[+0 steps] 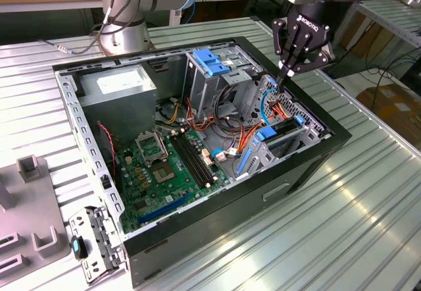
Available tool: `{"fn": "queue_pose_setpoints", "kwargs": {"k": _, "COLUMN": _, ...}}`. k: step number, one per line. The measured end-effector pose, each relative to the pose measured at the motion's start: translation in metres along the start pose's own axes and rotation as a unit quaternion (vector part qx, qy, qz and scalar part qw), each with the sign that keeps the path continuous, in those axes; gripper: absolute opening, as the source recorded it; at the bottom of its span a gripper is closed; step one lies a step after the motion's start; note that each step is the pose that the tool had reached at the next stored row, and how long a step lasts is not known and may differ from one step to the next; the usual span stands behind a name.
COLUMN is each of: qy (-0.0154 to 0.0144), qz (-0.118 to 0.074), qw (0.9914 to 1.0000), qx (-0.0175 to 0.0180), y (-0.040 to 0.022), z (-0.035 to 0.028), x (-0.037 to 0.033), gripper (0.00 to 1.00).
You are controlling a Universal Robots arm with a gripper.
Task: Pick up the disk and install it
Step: 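Insert the second disk wire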
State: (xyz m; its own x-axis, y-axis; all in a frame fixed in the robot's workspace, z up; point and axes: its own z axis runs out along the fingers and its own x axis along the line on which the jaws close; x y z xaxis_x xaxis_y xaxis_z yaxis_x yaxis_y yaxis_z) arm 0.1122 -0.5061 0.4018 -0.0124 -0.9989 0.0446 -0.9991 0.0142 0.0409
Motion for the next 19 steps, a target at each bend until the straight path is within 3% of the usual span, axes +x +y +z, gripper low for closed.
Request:
{"fn": "queue_pose_setpoints", "kwargs": {"k": 1, "qy": 0.0085, "qz": 0.000, "qw": 0.99996, "qx": 0.0001, "y": -0.0001, "z": 0.0000, "x": -0.0008, "gripper": 0.11}}
{"fn": "queue_pose_setpoints", "kwargs": {"k": 2, "qy": 0.0117, "qz": 0.001, "qw": 0.99993, "qx": 0.0002, "y": -0.0001, "z": 0.0002, "x": -0.0013, "gripper": 0.11}}
{"fn": "queue_pose_setpoints", "kwargs": {"k": 5, "qy": 0.0167, "qz": 0.001, "qw": 0.99986, "qx": 0.0002, "y": -0.0007, "z": 0.0002, "x": -0.0025, "gripper": 0.11}}
{"fn": "queue_pose_setpoints", "kwargs": {"k": 6, "qy": 0.0173, "qz": 0.001, "qw": 0.99985, "qx": 0.0002, "y": -0.0011, "z": 0.0007, "x": -0.0029, "gripper": 0.11}}
{"fn": "queue_pose_setpoints", "kwargs": {"k": 7, "qy": 0.0174, "qz": 0.001, "qw": 0.99985, "qx": 0.0002, "y": -0.0014, "z": 0.0012, "x": -0.0032, "gripper": 0.18}}
{"fn": "queue_pose_setpoints", "kwargs": {"k": 13, "qy": 0.0180, "qz": 0.001, "qw": 0.99984, "qx": 0.0002, "y": -0.0016, "z": 0.0041, "x": -0.0050, "gripper": 0.18}}
{"fn": "queue_pose_setpoints", "kwargs": {"k": 15, "qy": 0.0187, "qz": 0.001, "qw": 0.99982, "qx": 0.0002, "y": -0.0017, "z": 0.0055, "x": -0.0062, "gripper": 0.25}}
{"fn": "queue_pose_setpoints", "kwargs": {"k": 19, "qy": 0.0208, "qz": 0.001, "qw": 0.99978, "qx": 0.0003, "y": -0.0018, "z": 0.0096, "x": -0.0102, "gripper": 0.25}}
